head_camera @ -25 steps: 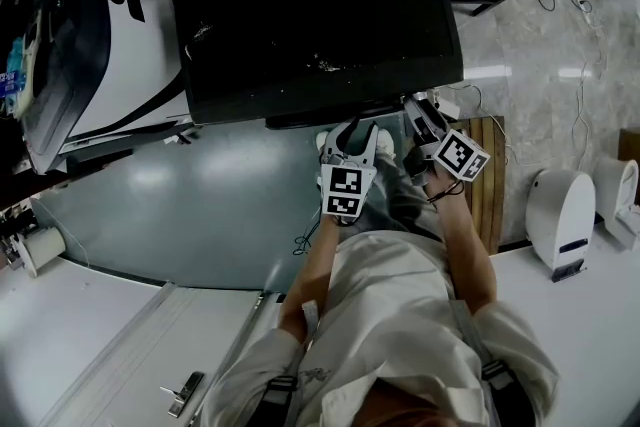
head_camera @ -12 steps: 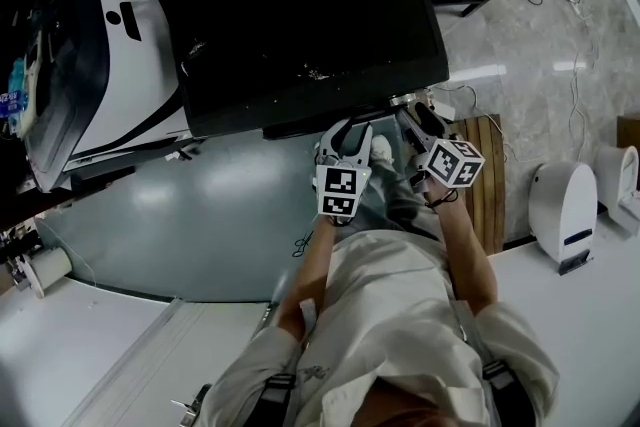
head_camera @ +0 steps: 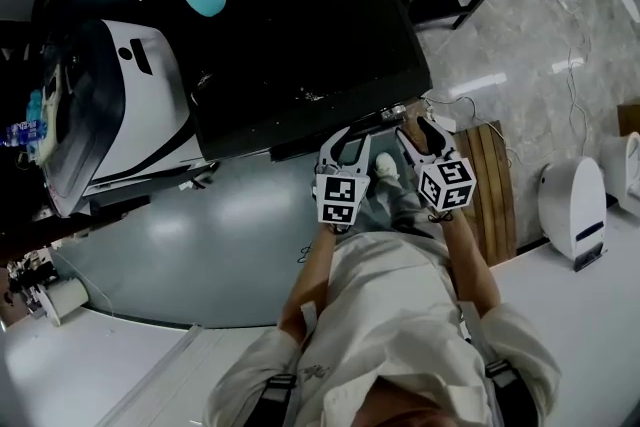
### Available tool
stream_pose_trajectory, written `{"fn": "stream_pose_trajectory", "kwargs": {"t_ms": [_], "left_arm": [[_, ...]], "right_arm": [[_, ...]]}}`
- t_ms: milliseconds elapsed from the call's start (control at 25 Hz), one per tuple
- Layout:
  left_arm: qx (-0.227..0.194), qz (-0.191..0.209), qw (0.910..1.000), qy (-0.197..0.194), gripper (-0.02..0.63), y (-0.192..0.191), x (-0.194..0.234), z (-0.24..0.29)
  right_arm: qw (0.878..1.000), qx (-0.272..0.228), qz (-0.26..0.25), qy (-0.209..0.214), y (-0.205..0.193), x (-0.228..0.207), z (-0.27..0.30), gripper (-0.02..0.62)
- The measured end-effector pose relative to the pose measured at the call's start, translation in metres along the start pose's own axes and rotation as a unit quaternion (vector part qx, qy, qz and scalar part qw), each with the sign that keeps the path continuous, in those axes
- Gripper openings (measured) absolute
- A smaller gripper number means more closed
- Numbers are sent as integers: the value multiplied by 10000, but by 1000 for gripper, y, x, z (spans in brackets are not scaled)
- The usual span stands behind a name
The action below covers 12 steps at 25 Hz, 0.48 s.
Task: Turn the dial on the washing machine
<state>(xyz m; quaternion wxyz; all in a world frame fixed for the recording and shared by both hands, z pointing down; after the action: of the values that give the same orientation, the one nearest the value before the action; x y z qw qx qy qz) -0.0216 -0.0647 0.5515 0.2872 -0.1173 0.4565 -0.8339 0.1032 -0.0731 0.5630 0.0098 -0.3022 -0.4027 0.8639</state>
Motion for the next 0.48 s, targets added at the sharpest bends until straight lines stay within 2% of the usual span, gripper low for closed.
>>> {"fn": "stream_pose_trajectory", "kwargs": {"t_ms": [200, 480], "left_arm": [[44, 176, 9998, -103, 127, 6, 0, -10], [159, 336, 9990, -265, 127, 5, -3, -20]], "right_arm": [[9992, -85, -331, -213, 7, 9, -14, 225], [9982, -140, -414, -401, 9, 17, -26, 215]]}}
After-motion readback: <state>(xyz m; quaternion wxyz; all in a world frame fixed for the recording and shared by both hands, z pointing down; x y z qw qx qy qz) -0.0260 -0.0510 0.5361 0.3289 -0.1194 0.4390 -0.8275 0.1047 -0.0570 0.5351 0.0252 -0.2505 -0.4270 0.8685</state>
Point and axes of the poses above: the fingertips, and each gripper's own axes: z forward along the fingers, x to its left, y out of its top, the point moved 2 cm from there along -z, backward along the fingers, and after that the axes turned 11 degrees about z, right-handed, at the moved point
